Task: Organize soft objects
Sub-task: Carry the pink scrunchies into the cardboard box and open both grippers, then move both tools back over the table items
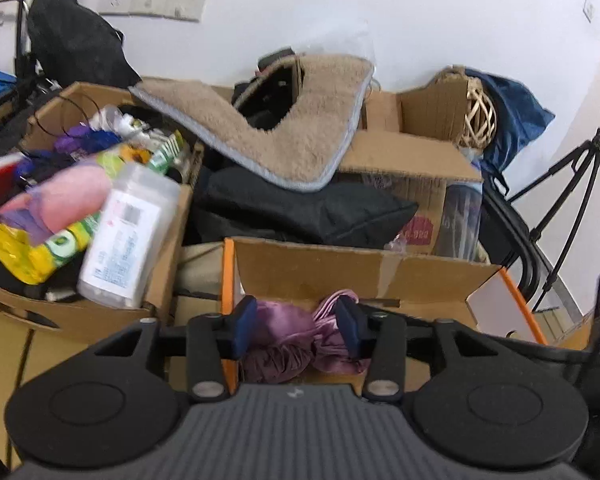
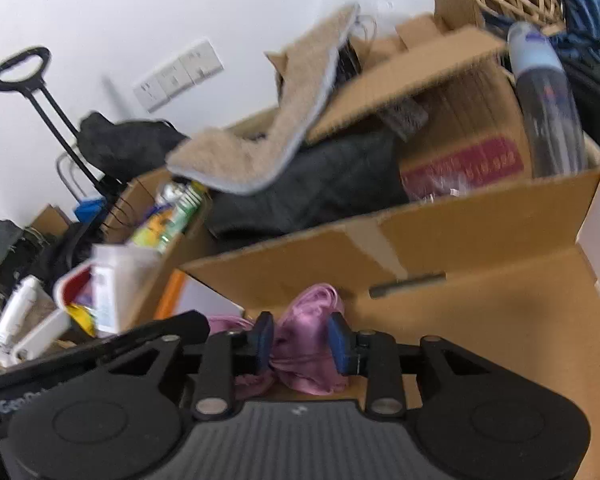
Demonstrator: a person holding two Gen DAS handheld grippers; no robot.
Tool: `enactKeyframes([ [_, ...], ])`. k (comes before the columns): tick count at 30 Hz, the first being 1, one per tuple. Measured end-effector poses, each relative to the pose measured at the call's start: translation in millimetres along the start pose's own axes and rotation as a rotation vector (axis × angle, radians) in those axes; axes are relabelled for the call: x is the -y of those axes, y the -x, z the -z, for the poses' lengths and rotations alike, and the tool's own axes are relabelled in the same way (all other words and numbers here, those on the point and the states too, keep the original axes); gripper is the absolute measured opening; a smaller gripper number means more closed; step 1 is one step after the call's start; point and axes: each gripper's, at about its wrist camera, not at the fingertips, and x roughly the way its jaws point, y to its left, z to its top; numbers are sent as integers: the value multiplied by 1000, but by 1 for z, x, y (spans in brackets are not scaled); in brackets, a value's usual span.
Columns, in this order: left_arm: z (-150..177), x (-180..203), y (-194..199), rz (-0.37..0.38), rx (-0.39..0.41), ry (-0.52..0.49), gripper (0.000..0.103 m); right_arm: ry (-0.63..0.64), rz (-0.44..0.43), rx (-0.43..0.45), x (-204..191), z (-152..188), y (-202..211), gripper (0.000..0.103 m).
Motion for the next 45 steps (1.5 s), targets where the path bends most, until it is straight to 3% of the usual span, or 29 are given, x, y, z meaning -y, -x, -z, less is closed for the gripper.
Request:
enactKeyframes([
  [4,-10,14,53,-17,44,-15,50,40,-2,54,-18,-9,58,34],
  [6,-11,25,92,-17,76,-30,61,70,-13,83,-28,-13,97,37],
  [10,1,51,178,-21,123,-100,75,130,-26,148,-41,-8,191,52],
  [14,31,69,253,-28,172,-143,77,185,-36,200,-44,19,282,64],
  [16,59,75,289,-6,210,-158,79,212,-26,230,-43,41,317,71],
  [21,146,82,350,5,256,-164,85,278,-20,263,-31,117,383,72],
  [24,211,89,383,12,273,-182,90,364,-2,320,-26,174,418,78],
  [26,257,93,407,39,318,-194,99,407,7,367,-23,217,441,81],
  [29,323,101,442,38,397,-231,103,444,14,449,-18,285,474,89],
  [32,381,108,464,19,442,-241,103,447,45,495,-16,356,494,95],
  [36,407,117,465,31,378,-289,103,459,82,458,-19,424,501,96],
  [38,407,121,464,15,390,-304,103,488,52,403,-23,435,500,96],
  [45,403,110,440,64,341,-236,103,471,58,397,-25,433,483,96],
])
